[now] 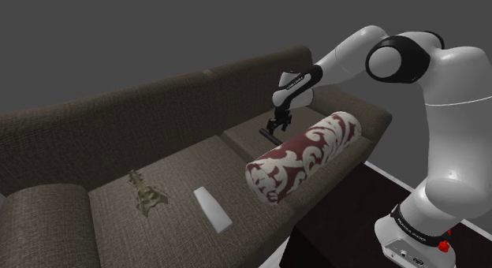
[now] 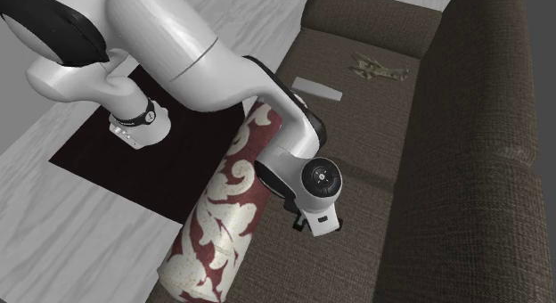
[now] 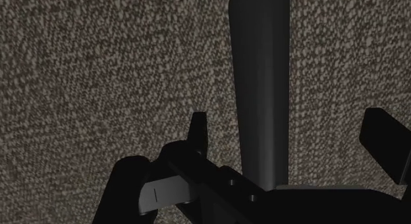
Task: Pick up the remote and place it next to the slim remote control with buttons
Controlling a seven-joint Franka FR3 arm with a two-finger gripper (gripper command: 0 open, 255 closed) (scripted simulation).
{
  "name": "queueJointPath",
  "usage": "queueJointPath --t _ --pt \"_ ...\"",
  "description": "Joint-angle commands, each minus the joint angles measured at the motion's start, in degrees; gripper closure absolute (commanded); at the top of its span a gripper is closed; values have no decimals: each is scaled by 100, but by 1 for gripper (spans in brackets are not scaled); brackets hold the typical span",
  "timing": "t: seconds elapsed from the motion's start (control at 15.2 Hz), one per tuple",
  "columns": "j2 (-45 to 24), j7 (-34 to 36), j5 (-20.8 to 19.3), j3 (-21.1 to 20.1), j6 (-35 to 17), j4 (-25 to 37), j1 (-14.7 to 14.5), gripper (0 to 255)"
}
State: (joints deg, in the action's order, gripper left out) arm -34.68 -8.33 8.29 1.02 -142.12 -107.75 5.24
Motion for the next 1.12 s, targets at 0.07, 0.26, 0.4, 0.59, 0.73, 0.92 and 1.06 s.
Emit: queueJointPath --t 0.07,0.26,0.4,0.59,0.73,0.92,1.06 --pt "-328 -37 31 -22 -87 221 35 0" --pt "-517 -46 46 -38 -228 270 34 0" --pt "-645 -52 56 -49 -318 309 33 0" --pt "-683 -54 58 -52 -344 321 33 0" --pt "-683 -54 58 -52 -344 321 33 0" --pt "-682 -54 58 -52 -344 320 33 0" --pt "-682 -54 58 -52 -344 320 33 255"
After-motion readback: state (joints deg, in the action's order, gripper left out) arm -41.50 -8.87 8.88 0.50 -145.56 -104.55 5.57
